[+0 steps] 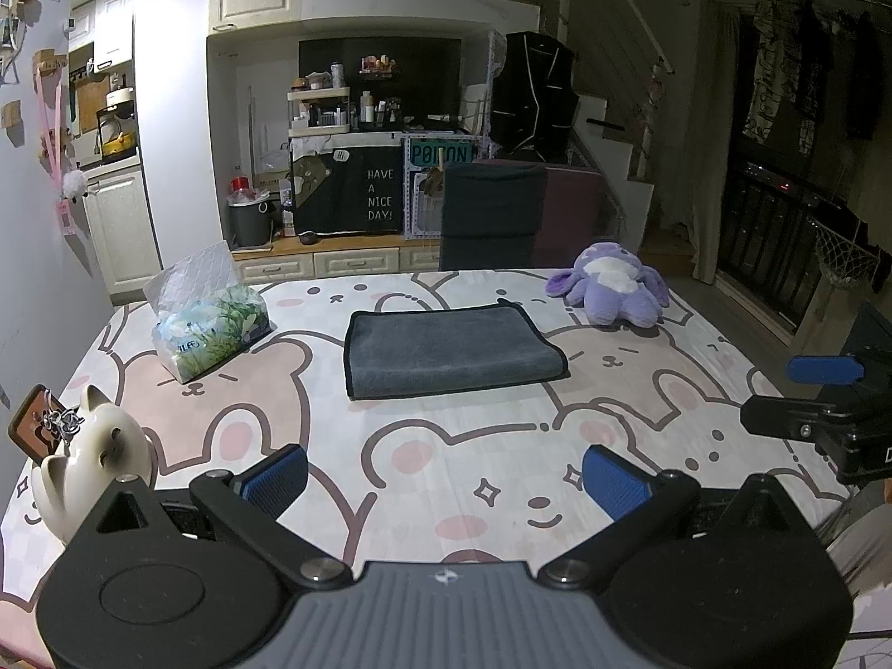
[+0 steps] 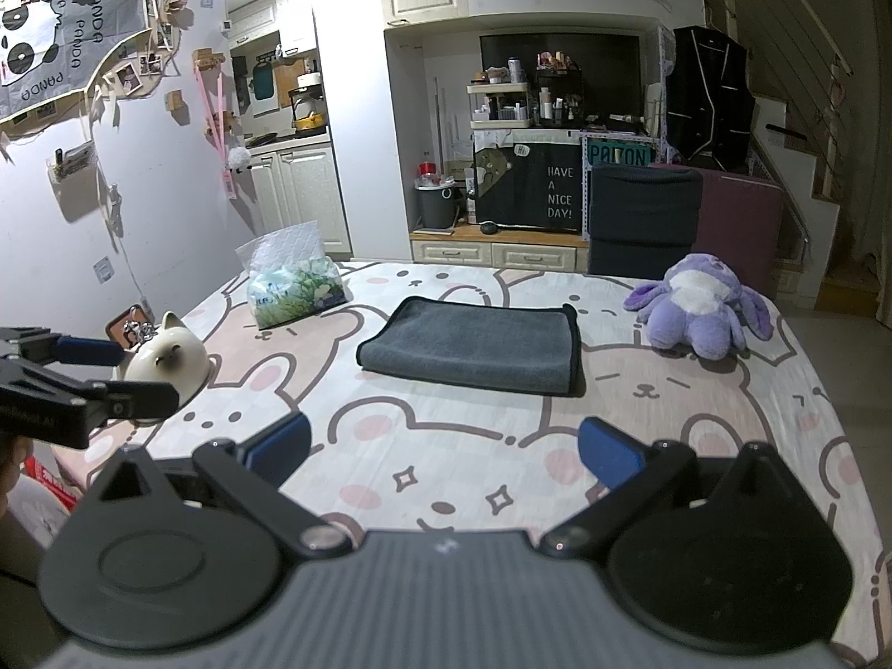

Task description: Fold towel

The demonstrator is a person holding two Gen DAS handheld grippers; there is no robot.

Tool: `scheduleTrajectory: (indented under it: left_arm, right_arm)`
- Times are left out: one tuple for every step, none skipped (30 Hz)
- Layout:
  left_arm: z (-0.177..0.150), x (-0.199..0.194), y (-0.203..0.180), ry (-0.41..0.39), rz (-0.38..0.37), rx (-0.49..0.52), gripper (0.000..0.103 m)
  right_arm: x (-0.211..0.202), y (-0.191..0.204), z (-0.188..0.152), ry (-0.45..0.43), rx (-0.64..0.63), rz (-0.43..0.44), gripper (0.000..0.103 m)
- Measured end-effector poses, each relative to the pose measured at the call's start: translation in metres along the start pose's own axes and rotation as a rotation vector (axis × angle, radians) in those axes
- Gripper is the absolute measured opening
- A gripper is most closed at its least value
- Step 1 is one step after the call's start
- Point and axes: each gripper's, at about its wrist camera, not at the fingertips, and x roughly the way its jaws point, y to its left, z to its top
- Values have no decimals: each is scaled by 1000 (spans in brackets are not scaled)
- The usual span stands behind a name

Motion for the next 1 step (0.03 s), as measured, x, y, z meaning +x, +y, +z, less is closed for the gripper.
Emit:
scheduleTrajectory:
  left_arm:
    - [0,0,0,1,0,0,103]
  right_arm:
    - [0,0,0,0,0,0,103]
